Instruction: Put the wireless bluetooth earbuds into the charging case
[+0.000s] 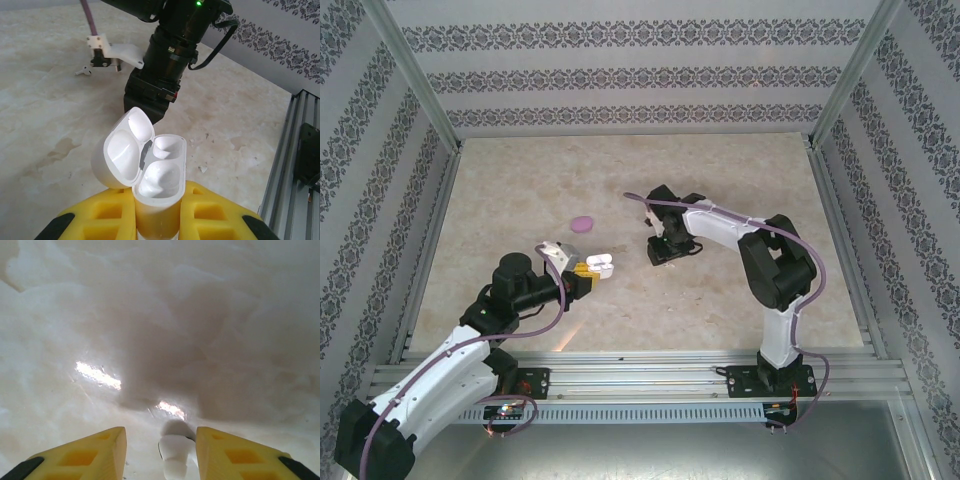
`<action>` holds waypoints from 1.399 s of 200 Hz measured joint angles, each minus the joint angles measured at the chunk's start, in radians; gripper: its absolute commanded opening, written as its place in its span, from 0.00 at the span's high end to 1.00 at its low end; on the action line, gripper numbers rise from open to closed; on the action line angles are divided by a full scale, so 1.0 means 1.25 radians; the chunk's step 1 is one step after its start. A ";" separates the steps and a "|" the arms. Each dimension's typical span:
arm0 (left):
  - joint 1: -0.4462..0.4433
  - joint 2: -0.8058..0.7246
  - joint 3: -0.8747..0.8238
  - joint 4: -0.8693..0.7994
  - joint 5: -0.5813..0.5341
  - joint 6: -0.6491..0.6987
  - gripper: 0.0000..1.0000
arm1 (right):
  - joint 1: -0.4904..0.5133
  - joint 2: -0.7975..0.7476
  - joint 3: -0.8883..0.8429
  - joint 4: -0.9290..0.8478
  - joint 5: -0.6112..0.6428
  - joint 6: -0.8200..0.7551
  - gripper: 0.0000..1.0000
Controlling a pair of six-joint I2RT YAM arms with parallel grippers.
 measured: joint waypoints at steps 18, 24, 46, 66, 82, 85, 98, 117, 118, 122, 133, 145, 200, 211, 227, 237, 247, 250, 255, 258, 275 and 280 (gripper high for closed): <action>-0.002 0.000 -0.001 0.000 -0.002 0.000 1.00 | 0.016 0.017 0.016 -0.017 0.032 -0.027 0.59; -0.002 0.000 -0.001 0.000 -0.003 0.000 1.00 | 0.020 0.023 0.020 -0.024 0.042 -0.034 0.59; -0.002 0.000 -0.001 0.000 -0.007 0.000 1.00 | 0.025 0.043 0.031 -0.044 0.072 -0.059 0.58; -0.003 -0.004 -0.002 0.000 -0.011 0.000 1.00 | 0.025 0.053 0.041 -0.058 0.093 -0.073 0.59; -0.003 -0.006 -0.003 0.000 -0.012 0.000 1.00 | 0.025 0.053 0.042 -0.069 0.110 -0.085 0.60; -0.003 -0.006 -0.003 0.000 -0.012 0.000 1.00 | 0.025 0.054 0.042 -0.072 0.110 -0.086 0.60; -0.003 -0.007 -0.004 0.000 -0.014 0.000 1.00 | 0.027 0.054 0.042 -0.073 0.116 -0.089 0.62; -0.003 -0.007 -0.004 0.000 -0.014 0.000 1.00 | 0.032 0.054 0.042 -0.078 0.119 -0.097 0.66; -0.003 -0.007 -0.004 0.000 -0.014 0.000 1.00 | 0.033 0.054 0.042 -0.078 0.119 -0.097 0.66; -0.003 -0.007 -0.004 0.000 -0.014 0.000 1.00 | 0.034 0.054 0.042 -0.078 0.119 -0.101 0.67; -0.003 -0.007 -0.004 0.000 -0.014 0.000 1.00 | 0.038 0.054 0.042 -0.081 0.121 -0.104 0.70; -0.003 -0.007 -0.004 0.000 -0.014 0.000 1.00 | 0.041 0.055 0.043 -0.084 0.122 -0.107 0.73; -0.003 -0.007 -0.004 0.000 -0.014 0.000 1.00 | 0.044 0.054 0.049 -0.103 0.115 -0.103 0.84; -0.003 -0.007 -0.004 0.000 -0.014 0.000 1.00 | 0.041 0.051 0.049 -0.103 0.105 -0.099 0.85; -0.003 -0.007 -0.005 0.001 -0.014 0.000 1.00 | 0.031 0.036 0.037 -0.098 0.072 -0.088 0.86; -0.003 -0.007 -0.006 0.008 -0.014 -0.002 1.00 | 0.020 0.016 0.025 -0.095 0.049 -0.078 0.86; -0.003 -0.005 -0.007 0.018 -0.012 -0.004 1.00 | 0.006 -0.014 0.011 -0.089 0.024 -0.065 0.86; -0.003 -0.003 -0.007 0.023 -0.011 -0.005 1.00 | 0.002 -0.024 0.008 -0.087 0.019 -0.061 0.87; -0.003 0.000 -0.007 0.032 -0.010 -0.006 1.00 | -0.004 -0.041 0.002 -0.083 0.008 -0.056 0.87; -0.003 0.004 -0.007 0.038 -0.008 -0.006 1.00 | -0.007 -0.051 -0.001 -0.080 0.003 -0.052 0.88; -0.004 0.029 -0.007 0.070 0.009 -0.009 1.00 | -0.021 -0.123 -0.015 -0.062 -0.023 -0.032 0.88; -0.004 0.040 -0.007 0.080 0.014 -0.009 1.00 | -0.023 -0.147 -0.020 -0.056 -0.031 -0.024 0.88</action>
